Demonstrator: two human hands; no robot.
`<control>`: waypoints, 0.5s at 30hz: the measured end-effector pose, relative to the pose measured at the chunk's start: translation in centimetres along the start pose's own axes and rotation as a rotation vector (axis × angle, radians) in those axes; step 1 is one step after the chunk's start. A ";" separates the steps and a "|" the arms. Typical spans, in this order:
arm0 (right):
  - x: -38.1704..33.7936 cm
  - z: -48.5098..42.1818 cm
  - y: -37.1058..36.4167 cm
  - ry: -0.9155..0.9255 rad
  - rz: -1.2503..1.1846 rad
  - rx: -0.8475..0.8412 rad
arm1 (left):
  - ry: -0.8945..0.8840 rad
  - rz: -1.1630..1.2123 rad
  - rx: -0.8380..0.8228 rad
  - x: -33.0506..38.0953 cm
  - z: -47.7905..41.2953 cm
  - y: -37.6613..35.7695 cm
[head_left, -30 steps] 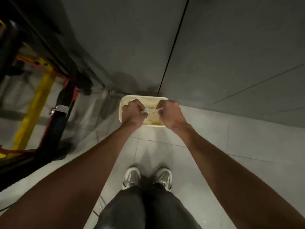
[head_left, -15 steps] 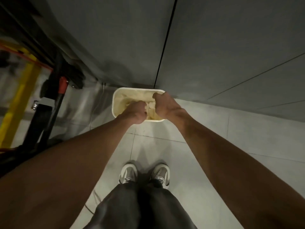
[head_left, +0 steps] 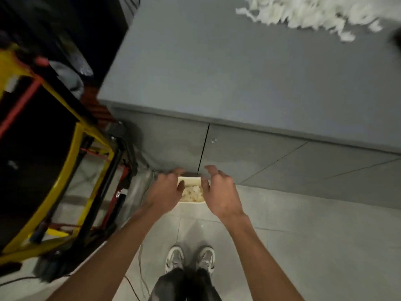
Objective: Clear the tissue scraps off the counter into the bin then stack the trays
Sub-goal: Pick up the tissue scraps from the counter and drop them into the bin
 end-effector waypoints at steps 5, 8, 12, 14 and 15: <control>-3.5 6.8 11.0 -0.002 -0.040 0.152 | -0.133 0.084 0.183 6.1 6.3 9.9; -4.1 10.0 16.5 -0.008 -0.048 0.241 | -0.175 0.138 0.241 9.6 9.5 14.2; -3.2 12.6 21.6 0.001 -0.068 0.321 | -0.221 0.189 0.291 13.5 11.8 17.4; -2.0 13.1 23.8 0.016 -0.091 0.357 | -0.242 0.204 0.283 15.2 12.2 18.3; -1.3 13.1 24.8 0.010 -0.102 0.373 | -0.255 0.211 0.283 16.0 12.0 18.6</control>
Point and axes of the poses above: each hand's wrist, its own z-axis away from the middle knuckle, its own y-axis out of the back of the hand, x = y × z, the point moved 1 cm from there along -z, towards the middle knuckle, and after that the axes turned 4 degrees about z, right-handed, at the moved point
